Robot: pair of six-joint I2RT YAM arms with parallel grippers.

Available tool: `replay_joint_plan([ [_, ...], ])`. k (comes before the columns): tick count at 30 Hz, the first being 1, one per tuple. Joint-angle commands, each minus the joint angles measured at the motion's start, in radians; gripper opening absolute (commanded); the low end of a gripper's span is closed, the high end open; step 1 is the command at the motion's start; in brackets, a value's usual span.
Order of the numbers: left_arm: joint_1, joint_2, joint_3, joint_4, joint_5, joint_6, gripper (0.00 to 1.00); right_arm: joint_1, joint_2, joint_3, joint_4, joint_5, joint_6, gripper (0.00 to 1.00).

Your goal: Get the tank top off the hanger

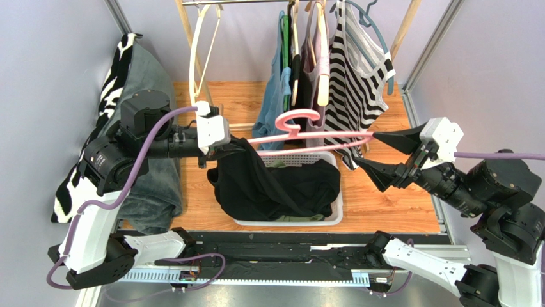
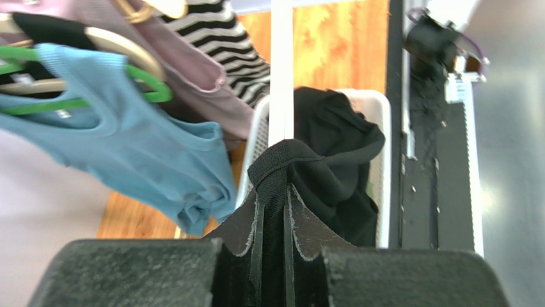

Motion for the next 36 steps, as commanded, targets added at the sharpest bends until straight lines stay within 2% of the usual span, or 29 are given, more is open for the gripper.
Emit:
replay_joint_plan([
  [1,-0.026,-0.014,-0.002,-0.066,0.071,0.112,0.00,0.010,0.089,0.053,0.011,-0.084,-0.075,0.70],
  [12,-0.038,-0.031,-0.020,-0.094,0.073,0.144,0.00,0.010,0.197,0.084,-0.087,-0.327,-0.075,0.66],
  [17,-0.041,-0.034,-0.011,-0.094,0.076,0.144,0.00,0.010,0.197,0.038,-0.103,-0.347,-0.076,0.59],
  [25,-0.044,-0.026,0.014,-0.094,0.079,0.141,0.00,0.010,0.172,-0.014,-0.077,-0.341,-0.067,0.33],
  [26,-0.044,-0.022,0.018,-0.091,0.080,0.138,0.00,0.010,0.174,-0.013,-0.080,-0.339,-0.069,0.26],
  [28,-0.044,-0.019,0.024,-0.086,0.082,0.130,0.00,0.010,0.175,-0.003,-0.081,-0.341,-0.069,0.18],
  [29,-0.044,-0.011,0.031,-0.077,0.082,0.124,0.00,0.010,0.175,-0.002,-0.081,-0.338,-0.070,0.08],
  [31,-0.044,-0.005,0.038,-0.063,0.080,0.114,0.00,0.010,0.172,0.001,-0.078,-0.315,-0.067,0.01],
  [36,-0.044,0.032,0.083,0.010,0.070,0.060,0.01,0.008,0.120,-0.031,-0.025,-0.235,-0.043,0.00],
])
